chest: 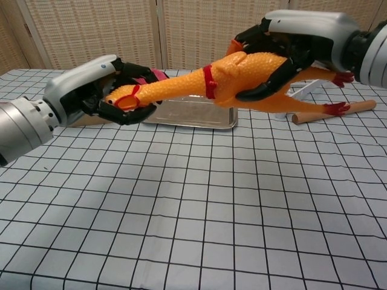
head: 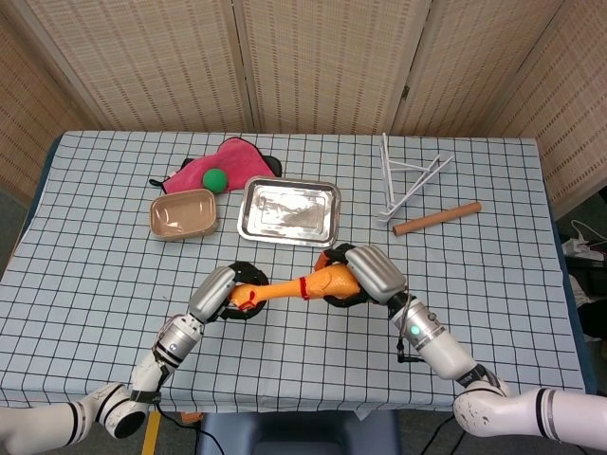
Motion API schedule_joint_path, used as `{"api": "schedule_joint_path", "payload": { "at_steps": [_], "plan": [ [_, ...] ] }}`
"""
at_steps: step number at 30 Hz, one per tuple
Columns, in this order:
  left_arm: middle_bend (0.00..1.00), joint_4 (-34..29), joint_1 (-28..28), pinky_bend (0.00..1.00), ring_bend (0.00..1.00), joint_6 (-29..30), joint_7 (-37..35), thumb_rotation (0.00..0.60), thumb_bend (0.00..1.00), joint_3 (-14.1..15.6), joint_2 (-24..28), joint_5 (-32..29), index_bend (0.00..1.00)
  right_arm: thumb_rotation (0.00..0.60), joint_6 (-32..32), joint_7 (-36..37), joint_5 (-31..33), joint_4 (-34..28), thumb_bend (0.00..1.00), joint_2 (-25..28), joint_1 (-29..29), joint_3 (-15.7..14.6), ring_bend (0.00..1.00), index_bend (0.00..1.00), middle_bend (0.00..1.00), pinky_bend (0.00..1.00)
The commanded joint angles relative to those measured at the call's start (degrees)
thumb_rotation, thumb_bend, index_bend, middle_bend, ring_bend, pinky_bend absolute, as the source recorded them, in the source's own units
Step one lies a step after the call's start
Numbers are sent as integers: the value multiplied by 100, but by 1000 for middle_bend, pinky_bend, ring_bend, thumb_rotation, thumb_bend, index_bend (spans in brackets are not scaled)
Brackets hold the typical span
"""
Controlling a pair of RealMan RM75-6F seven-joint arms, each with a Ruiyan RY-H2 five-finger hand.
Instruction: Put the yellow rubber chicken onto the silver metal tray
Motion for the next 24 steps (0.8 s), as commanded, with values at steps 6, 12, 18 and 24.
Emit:
{"api": "schedule_joint_path", "payload": {
  "at_steps": [6, 12, 18, 24],
  "plan": [
    [746, 2, -3, 267, 498, -30, 70, 600, 818, -2, -24, -36, 920, 600, 276, 170, -119, 30, 361, -104, -92, 11, 957, 980, 791, 1000],
    [739, 60, -1, 263, 499, 12, 297, 600, 814, -24, -88, -46, 920, 600, 391, 19, -166, 19, 363, -189, -82, -20, 963, 984, 791, 1000],
    [744, 78, 23, 261, 535, 45, 373, 600, 814, -19, -101, -51, 920, 600, 401, -216, -116, -78, 348, -166, -99, -137, 792, 774, 742, 959],
    [745, 79, 28, 261, 534, 25, 263, 600, 817, -57, -64, -97, 921, 600, -107, -199, -117, -131, 214, 252, -1, -302, 55, 1, 78, 267]
  ]
}}
